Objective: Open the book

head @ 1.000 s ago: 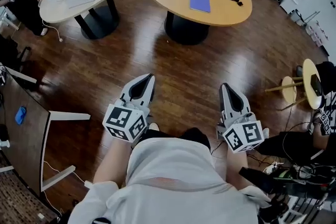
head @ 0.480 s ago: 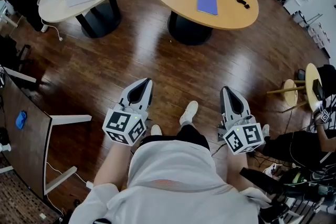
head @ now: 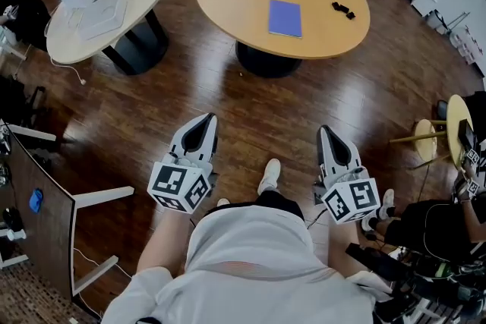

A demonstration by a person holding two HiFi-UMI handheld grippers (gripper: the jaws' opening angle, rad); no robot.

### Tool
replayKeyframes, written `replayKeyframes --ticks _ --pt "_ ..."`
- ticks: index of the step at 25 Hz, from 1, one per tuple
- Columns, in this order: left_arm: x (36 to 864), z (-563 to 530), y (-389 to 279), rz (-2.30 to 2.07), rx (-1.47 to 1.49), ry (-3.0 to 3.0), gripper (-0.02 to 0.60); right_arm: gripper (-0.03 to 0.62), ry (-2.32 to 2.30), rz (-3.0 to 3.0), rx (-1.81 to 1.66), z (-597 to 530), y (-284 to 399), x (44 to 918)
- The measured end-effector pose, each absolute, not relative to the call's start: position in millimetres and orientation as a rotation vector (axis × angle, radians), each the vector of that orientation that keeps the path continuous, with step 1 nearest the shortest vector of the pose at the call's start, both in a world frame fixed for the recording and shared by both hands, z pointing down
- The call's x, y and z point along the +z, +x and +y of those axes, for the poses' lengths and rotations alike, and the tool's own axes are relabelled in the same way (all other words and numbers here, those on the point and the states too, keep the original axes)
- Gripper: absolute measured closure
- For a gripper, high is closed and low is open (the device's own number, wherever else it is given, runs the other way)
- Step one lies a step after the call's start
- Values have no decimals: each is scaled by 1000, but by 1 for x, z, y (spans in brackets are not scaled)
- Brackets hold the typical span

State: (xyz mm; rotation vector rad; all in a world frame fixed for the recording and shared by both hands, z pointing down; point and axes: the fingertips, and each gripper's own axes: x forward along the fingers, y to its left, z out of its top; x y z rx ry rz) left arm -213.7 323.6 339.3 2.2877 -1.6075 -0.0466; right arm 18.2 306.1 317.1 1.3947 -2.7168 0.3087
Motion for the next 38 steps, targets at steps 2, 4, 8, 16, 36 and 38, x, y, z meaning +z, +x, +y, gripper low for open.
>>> replayKeyframes --ticks 2,4,8,16,36,38 --pt "334 296 -192 -1603 -18 2301 572 599 1407 -2725 335 279 39 317" --pt "329 268 -170 -1603 15 2316 572 599 1410 -2722 315 251 58 317" --pt "328 218 -122 -1623 50 2303 572 599 1381 -2685 223 202 97 320" --pt "325 146 -66 -1619 104 2316 572 599 1297 -2767 313 140 131 335" --pt "345 4 -68 -1465 53 2369 572 599 1310 -2687 316 24 101 348" --pt "350 -14 -84 -1440 64 2367 571 599 1304 -2670 293 6 82 344"
